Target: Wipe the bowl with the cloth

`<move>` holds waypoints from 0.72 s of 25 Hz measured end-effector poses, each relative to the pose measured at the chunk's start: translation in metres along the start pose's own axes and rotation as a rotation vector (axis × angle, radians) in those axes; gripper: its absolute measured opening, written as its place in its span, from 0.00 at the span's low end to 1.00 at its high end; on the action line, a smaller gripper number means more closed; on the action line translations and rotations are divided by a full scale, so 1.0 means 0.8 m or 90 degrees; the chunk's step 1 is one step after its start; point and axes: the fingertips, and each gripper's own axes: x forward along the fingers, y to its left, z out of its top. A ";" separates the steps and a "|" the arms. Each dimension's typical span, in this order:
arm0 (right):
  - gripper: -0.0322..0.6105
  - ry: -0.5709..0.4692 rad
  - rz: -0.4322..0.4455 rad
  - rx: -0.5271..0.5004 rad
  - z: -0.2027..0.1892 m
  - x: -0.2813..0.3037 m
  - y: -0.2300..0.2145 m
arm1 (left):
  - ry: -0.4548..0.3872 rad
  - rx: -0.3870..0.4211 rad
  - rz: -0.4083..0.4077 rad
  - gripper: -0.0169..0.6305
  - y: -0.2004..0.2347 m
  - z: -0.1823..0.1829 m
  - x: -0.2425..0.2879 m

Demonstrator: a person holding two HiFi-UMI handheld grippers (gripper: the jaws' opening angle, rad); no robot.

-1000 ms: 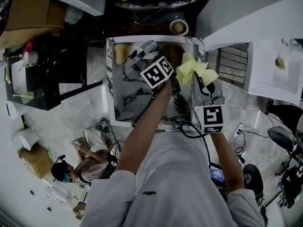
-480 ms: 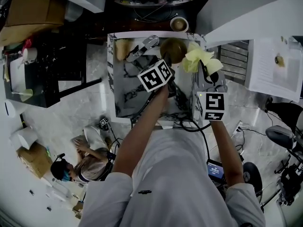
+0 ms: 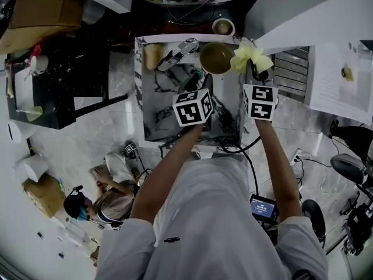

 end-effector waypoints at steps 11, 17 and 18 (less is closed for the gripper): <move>0.36 0.032 0.036 0.020 -0.012 0.023 0.009 | 0.011 0.017 -0.024 0.29 -0.005 -0.020 -0.027; 0.50 0.023 0.018 0.040 -0.011 0.008 0.002 | 0.010 0.032 -0.042 0.29 -0.016 -0.025 -0.038; 0.51 0.022 0.011 0.044 -0.010 0.006 -0.002 | 0.010 0.035 -0.044 0.29 -0.018 -0.024 -0.040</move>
